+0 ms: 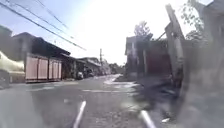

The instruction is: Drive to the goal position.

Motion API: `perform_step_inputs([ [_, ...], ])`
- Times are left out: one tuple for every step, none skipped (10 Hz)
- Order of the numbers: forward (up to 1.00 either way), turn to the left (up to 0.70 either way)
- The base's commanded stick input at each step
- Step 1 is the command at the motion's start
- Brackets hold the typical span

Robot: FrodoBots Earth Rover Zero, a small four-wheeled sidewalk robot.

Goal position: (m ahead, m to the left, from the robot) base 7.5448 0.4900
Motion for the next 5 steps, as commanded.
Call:
perform_step_inputs([
  [0.85,-0.10],
  [0.85,0.00],
  [0.85,0.00],
  [0.85,0.00],
  [0.85,0.00],
])
